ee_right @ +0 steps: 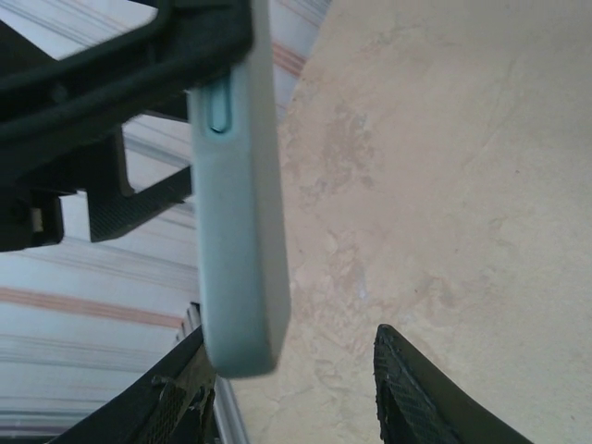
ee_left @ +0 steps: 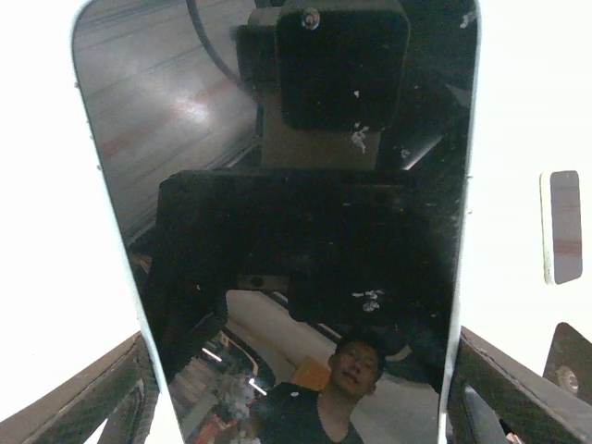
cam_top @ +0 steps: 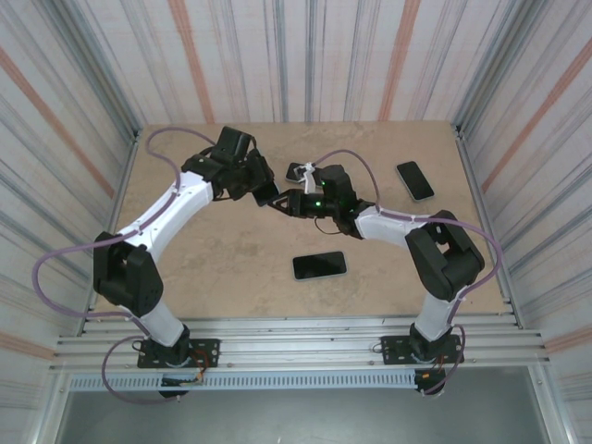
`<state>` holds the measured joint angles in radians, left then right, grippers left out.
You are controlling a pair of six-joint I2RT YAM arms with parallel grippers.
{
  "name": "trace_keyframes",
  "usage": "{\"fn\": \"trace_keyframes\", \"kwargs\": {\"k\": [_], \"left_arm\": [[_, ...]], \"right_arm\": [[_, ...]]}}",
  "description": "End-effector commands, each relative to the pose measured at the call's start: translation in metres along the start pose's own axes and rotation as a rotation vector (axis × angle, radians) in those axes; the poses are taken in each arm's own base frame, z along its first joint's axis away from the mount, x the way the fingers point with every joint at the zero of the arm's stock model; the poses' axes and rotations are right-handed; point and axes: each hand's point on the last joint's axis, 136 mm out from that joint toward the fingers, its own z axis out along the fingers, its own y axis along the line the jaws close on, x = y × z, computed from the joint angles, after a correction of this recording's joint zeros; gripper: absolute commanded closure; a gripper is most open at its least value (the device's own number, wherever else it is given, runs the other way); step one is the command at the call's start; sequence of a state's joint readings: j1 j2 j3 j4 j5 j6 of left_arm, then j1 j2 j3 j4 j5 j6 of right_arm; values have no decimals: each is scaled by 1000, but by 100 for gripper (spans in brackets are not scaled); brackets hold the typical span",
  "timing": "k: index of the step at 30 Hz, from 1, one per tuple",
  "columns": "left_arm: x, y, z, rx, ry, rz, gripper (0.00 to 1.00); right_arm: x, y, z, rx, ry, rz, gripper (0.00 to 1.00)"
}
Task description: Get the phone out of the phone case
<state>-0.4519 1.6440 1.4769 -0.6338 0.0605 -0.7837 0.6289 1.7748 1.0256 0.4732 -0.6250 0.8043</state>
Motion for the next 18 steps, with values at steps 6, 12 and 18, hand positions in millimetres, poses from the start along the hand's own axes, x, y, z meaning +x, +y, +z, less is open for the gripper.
{"fn": "trace_keyframes", "kwargs": {"k": [6, 12, 18], "left_arm": [[-8, -17, -9, 73, -14, 1, 38], [-1, -23, -13, 92, -5, 17, 38], [-2, -26, -16, 105, -10, 33, 38]], "right_arm": [[-17, 11, -9, 15, -73, -1, 54], [-25, 15, -3, 5, -79, 4, 60], [-27, 16, -1, -5, -76, 9, 73]]}}
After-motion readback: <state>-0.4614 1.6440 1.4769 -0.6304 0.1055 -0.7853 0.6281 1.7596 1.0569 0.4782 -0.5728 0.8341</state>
